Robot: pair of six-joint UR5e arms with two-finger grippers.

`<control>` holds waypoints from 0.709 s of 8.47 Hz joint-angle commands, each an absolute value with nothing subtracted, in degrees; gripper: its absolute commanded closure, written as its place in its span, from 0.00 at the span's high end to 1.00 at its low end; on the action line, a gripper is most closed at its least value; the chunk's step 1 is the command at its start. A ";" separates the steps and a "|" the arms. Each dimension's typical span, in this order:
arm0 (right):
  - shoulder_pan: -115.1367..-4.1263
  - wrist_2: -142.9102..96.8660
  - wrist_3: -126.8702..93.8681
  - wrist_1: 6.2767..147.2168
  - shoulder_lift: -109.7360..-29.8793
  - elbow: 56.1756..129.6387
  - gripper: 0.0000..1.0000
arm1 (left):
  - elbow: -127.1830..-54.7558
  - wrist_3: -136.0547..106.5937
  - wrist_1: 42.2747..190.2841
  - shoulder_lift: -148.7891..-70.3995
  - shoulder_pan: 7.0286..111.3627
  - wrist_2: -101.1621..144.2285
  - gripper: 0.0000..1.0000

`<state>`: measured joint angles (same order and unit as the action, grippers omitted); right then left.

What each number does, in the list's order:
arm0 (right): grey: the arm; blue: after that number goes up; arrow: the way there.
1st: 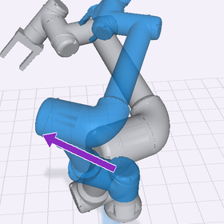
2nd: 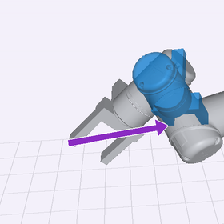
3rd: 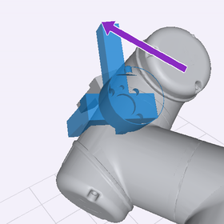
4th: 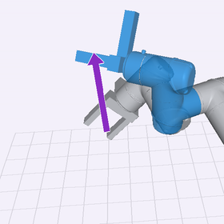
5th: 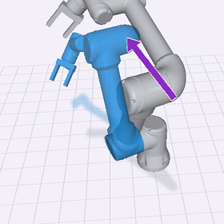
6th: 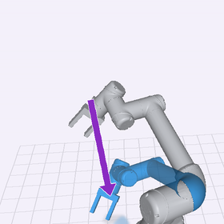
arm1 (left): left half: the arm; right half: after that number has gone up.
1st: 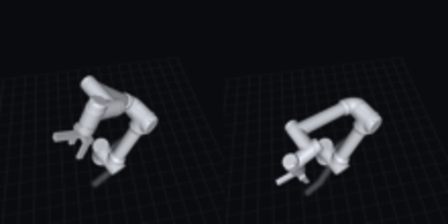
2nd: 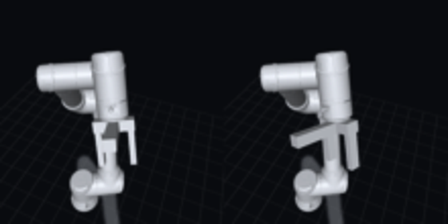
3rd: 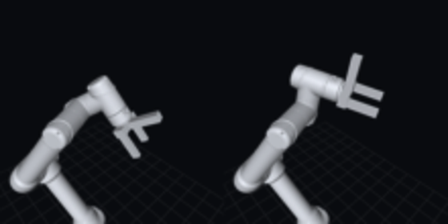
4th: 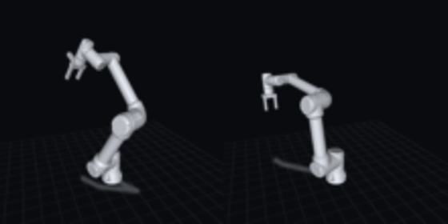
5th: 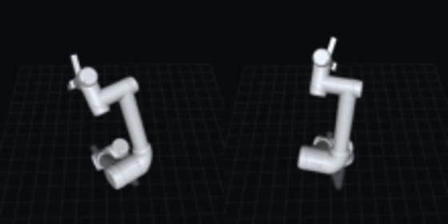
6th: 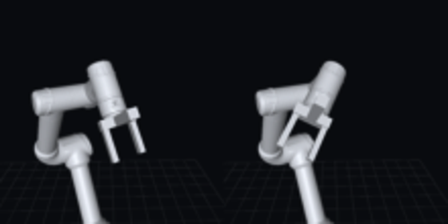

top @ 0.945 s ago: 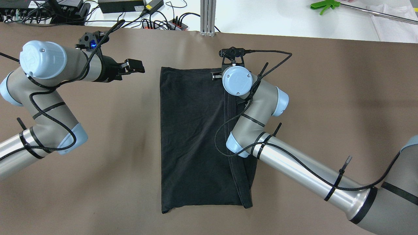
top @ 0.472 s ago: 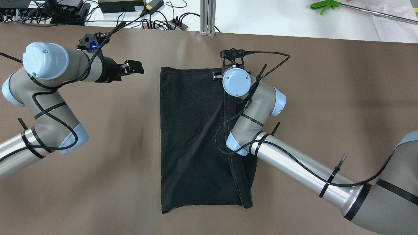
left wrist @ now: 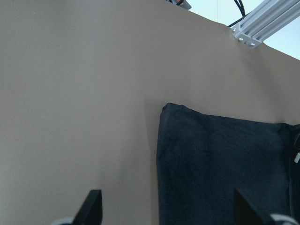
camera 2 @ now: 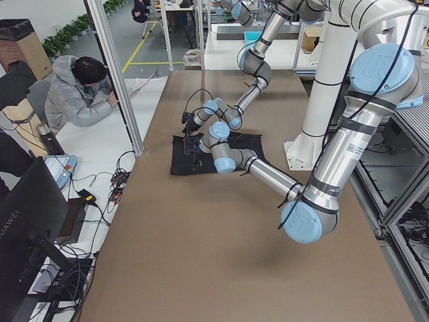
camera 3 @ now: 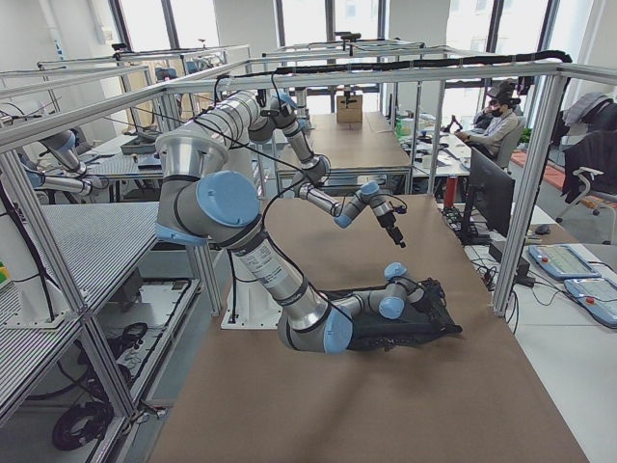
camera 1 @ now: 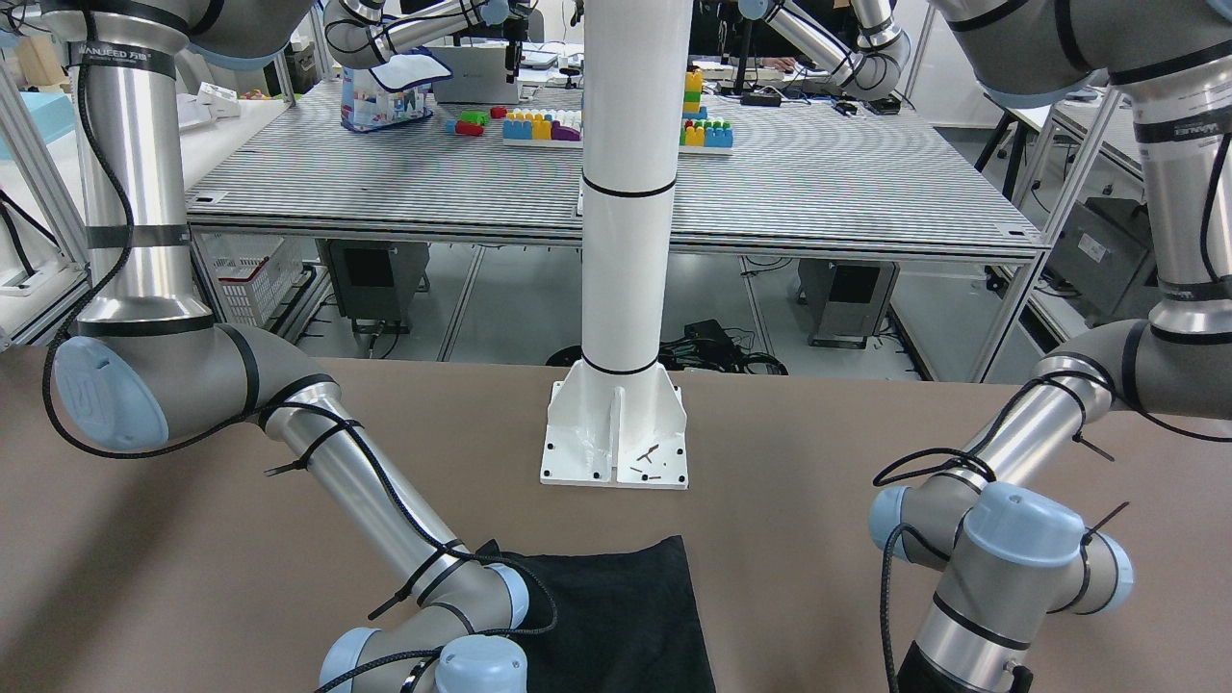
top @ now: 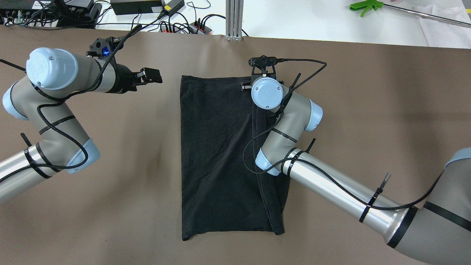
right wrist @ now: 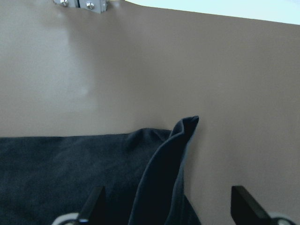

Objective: Fold clothes
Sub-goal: 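Release the left gripper and move the right gripper to the shirt's far edge, then press and adjust the shirt's far edge with the right gripper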

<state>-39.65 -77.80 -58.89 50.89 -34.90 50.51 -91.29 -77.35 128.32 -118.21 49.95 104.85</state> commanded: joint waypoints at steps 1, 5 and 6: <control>-39.46 -77.34 -58.89 50.89 -35.15 50.01 0.94 | -91.32 -77.43 128.41 -118.21 49.92 104.85 1.00; -39.99 -77.69 -57.75 50.89 -35.95 50.10 0.94 | -91.32 -77.43 128.32 -118.21 49.92 104.85 1.00; -40.25 -77.78 -57.40 50.89 -36.30 50.10 0.94 | -91.32 -77.43 128.32 -118.13 49.92 104.85 1.00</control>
